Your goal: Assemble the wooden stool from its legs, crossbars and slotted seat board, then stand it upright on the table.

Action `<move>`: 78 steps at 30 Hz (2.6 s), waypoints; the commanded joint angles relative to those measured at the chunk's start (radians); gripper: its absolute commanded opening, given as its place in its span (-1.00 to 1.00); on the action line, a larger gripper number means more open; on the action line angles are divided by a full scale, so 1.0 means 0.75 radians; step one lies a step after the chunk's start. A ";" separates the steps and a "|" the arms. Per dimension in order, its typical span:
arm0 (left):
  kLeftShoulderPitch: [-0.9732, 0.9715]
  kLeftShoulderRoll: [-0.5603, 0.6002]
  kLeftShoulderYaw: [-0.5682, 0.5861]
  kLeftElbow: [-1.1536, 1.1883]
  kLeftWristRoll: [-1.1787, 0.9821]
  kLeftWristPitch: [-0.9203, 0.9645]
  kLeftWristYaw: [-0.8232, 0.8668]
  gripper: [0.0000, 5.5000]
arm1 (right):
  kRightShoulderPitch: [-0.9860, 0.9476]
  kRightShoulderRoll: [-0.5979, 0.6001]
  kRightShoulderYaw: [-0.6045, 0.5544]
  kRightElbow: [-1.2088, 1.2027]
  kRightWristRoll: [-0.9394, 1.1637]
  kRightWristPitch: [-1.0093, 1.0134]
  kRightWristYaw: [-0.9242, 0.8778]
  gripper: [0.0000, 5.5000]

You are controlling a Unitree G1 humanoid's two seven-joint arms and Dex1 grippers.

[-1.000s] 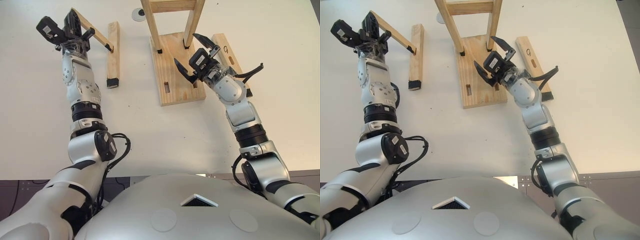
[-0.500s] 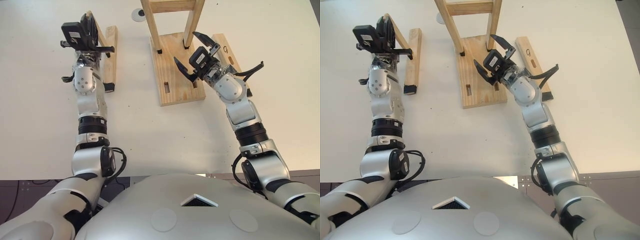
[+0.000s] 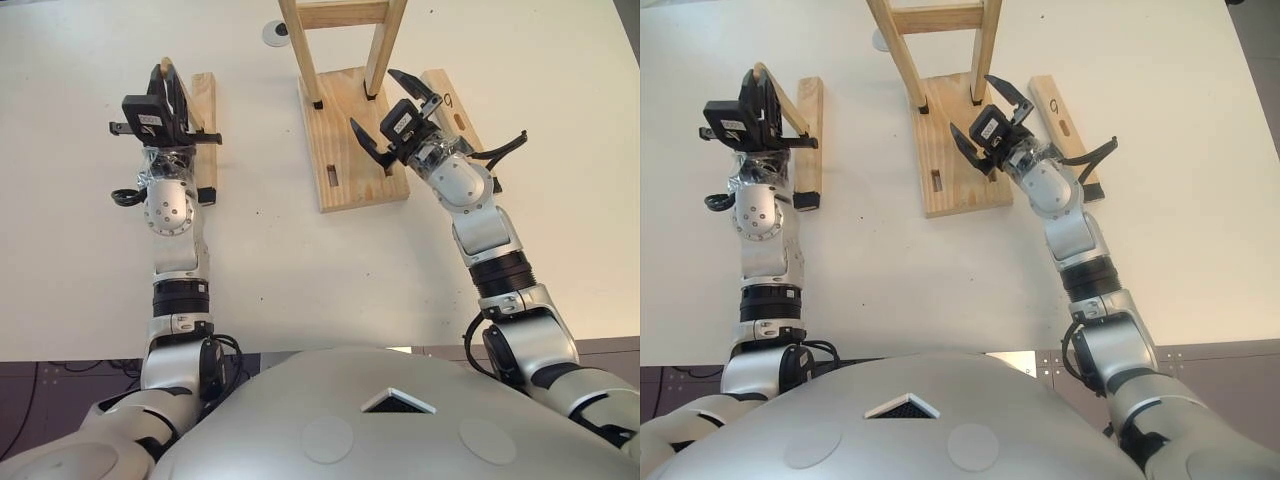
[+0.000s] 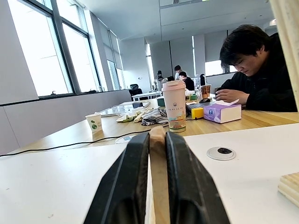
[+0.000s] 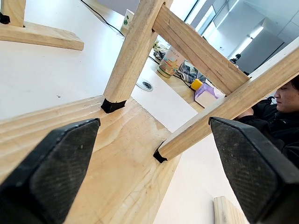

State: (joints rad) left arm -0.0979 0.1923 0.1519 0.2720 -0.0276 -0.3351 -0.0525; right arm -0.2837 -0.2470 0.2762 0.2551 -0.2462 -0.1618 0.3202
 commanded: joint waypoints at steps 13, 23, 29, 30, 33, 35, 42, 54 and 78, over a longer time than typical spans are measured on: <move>0.113 0.031 0.021 0.144 -0.046 0.148 -0.051 -0.87 | 0.044 0.005 0.007 -0.029 -0.013 0.016 -0.009 0.56; 0.156 0.042 -0.025 0.120 -0.042 0.220 -0.056 -0.63 | 0.062 0.005 0.005 -0.047 -0.015 0.028 -0.016 0.56; 0.182 0.045 -0.023 0.089 -0.050 0.299 -0.069 -0.33 | 0.067 0.007 0.007 -0.059 -0.015 0.041 -0.026 0.56; 0.183 0.047 -0.024 0.084 -0.045 0.305 -0.069 -0.29 | 0.067 0.008 0.008 -0.060 -0.014 0.043 -0.027 0.56; 0.185 0.061 -0.031 0.067 -0.034 0.329 -0.081 -0.27 | 0.068 0.007 0.008 -0.064 -0.014 0.045 -0.026 0.56; 0.186 0.086 -0.033 0.015 -0.040 0.369 -0.112 -0.27 | 0.067 0.007 0.008 -0.062 -0.014 0.046 -0.026 0.56; 0.105 0.350 -0.074 -0.318 -0.026 0.554 -0.388 -0.27 | 0.083 0.003 0.004 -0.071 -0.016 0.046 -0.034 0.56; -0.833 0.954 -0.730 -0.158 0.303 0.272 -1.703 -0.12 | 0.010 0.056 0.010 0.012 -0.037 0.026 -0.103 0.56; -0.972 0.588 -1.191 0.625 0.788 -0.242 -1.789 0.51 | 0.019 0.114 0.019 0.049 -0.045 0.027 -0.165 0.56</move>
State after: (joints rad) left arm -0.8271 0.6606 -0.6814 0.6490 0.4858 -0.5129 -1.4034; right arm -0.2519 -0.1675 0.2861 0.2823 -0.2740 -0.1447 0.1946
